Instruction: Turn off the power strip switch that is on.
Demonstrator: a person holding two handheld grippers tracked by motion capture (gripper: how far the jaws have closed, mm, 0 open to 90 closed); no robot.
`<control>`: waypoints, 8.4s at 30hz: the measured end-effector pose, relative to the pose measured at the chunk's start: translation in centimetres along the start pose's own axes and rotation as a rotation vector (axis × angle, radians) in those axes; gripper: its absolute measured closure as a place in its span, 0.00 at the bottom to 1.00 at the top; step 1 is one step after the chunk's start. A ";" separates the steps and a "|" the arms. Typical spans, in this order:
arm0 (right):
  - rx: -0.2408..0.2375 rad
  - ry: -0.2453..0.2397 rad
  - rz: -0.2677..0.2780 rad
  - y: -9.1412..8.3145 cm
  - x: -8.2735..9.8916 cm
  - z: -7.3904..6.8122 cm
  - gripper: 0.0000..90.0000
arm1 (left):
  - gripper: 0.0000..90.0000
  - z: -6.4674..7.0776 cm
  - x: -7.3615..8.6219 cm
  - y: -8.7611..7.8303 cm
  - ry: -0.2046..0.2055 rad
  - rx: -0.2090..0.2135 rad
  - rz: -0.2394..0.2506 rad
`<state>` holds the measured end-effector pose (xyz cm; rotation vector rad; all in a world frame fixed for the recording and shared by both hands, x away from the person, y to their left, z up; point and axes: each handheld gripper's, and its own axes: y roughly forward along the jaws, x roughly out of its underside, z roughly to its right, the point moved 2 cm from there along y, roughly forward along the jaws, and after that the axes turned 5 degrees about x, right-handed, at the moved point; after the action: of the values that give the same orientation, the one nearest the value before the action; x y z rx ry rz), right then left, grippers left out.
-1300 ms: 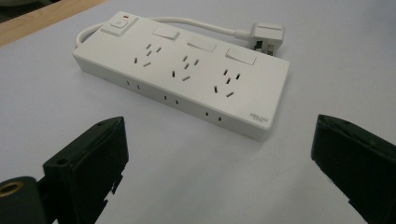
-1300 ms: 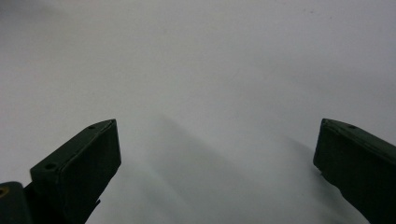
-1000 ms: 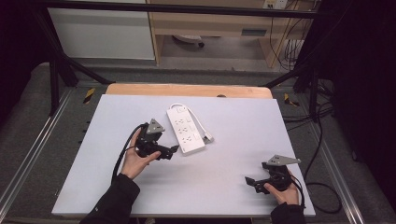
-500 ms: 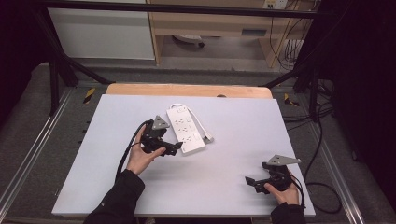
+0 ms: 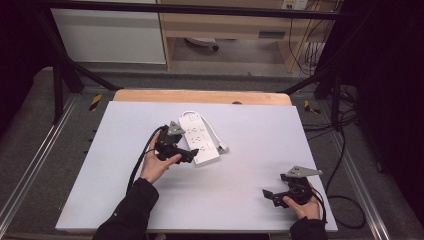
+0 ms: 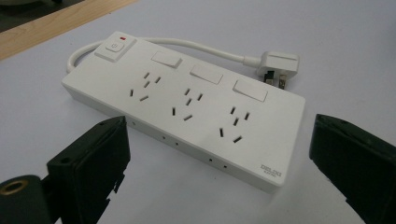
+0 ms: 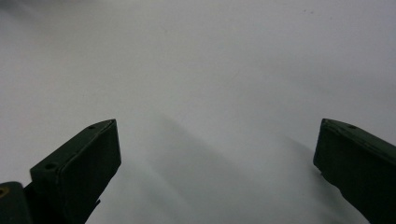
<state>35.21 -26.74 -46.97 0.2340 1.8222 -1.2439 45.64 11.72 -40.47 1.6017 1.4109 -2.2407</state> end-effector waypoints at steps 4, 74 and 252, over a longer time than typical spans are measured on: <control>0.001 -0.006 0.000 0.0 0.0 0.0 0.01 | 0.06 -0.2 -0.2 0.3 -0.003 -0.004 -0.004; -0.005 -0.001 0.001 0.0 0.0 0.0 0.01 | 0.64 -2.4 -3.4 5.2 -0.068 -0.088 0.026; 0.000 0.005 0.005 -0.1 0.0 0.0 0.01 | 0.55 -2.5 -1.1 1.4 -0.004 -0.032 -0.006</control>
<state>35.15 -26.80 -46.88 0.2421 1.8245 -1.2412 48.66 12.11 -40.65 1.5840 1.4452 -2.2118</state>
